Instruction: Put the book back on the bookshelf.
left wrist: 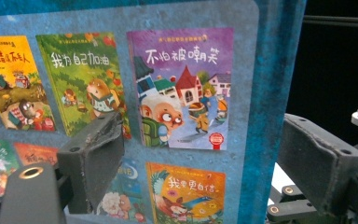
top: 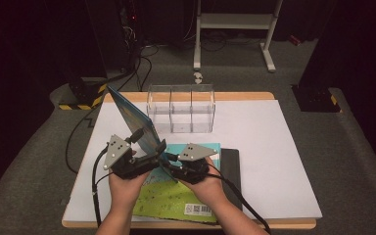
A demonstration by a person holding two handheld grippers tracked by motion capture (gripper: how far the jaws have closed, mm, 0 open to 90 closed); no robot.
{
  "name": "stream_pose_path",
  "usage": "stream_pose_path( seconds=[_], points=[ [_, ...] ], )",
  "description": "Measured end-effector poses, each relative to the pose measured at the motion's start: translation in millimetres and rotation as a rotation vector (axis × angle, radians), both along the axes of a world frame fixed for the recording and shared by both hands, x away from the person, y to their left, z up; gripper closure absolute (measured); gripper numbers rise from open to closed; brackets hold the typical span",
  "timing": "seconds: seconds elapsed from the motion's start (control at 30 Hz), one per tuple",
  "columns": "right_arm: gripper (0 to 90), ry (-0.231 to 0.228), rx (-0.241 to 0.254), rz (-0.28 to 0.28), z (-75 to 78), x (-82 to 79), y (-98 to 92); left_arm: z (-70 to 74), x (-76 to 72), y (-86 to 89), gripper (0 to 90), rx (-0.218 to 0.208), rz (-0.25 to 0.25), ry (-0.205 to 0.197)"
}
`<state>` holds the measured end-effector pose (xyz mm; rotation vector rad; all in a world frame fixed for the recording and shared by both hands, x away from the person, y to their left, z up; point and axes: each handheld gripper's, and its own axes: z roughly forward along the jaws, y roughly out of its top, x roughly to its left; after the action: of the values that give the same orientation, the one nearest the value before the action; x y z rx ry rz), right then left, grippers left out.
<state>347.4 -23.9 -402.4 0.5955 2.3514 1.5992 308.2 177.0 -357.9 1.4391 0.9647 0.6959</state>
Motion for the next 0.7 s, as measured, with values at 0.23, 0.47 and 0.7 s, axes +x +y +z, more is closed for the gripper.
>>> stream_pose_path(
  seconds=[0.23, 0.47, 0.7],
  points=[
    [70.4, 0.019, -0.003, 0.018, -0.4, -3.9, 6.1, -4.5, -4.9, 1.3, 19.5, 0.028, 0.042, -0.001],
    [68.3, 0.021, -0.02, 0.039, -0.7, -8.3, 13.2, -8.6, -5.1, 1.7, 20.3, 0.044, 0.072, 0.016],
    [64.7, 0.031, -0.014, 0.055, -0.1, -8.9, 12.4, -9.2, -6.0, 3.8, 20.8, 0.041, 0.075, 0.013]
  ],
)
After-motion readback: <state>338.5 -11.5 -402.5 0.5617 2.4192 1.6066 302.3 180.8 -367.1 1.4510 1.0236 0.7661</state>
